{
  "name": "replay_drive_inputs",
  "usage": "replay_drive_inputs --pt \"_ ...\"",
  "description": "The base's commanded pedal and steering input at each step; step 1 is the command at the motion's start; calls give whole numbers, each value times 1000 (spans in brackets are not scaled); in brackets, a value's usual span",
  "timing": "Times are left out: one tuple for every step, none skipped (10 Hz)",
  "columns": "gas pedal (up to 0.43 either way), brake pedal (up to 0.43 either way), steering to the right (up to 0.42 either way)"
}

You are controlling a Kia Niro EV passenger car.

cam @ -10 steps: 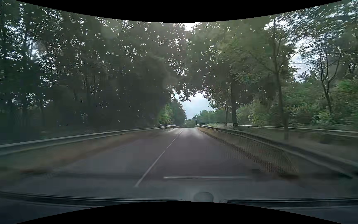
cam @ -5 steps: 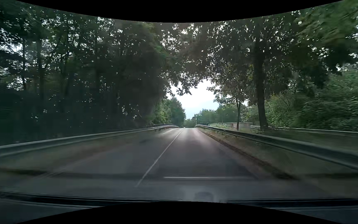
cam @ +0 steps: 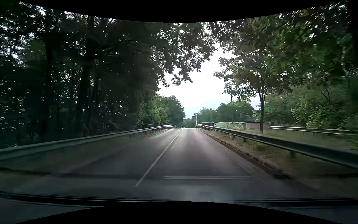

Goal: Follow the waypoints while adhering to traffic rules and regulations

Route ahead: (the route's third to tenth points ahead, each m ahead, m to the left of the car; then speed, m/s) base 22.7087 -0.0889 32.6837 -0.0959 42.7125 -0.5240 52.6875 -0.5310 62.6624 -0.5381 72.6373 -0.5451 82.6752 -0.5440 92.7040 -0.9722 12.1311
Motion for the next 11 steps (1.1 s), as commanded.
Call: replay_drive_inputs --pt "177 0 -1" --pt "177 0 0" --pt "177 0 0" --pt "177 0 1" --pt "177 0 3" --pt "177 0 3" --pt "177 0 0" --pt "177 0 -1" --pt "177 0 -1" --pt "177 0 -1" --pt "177 0 -1"
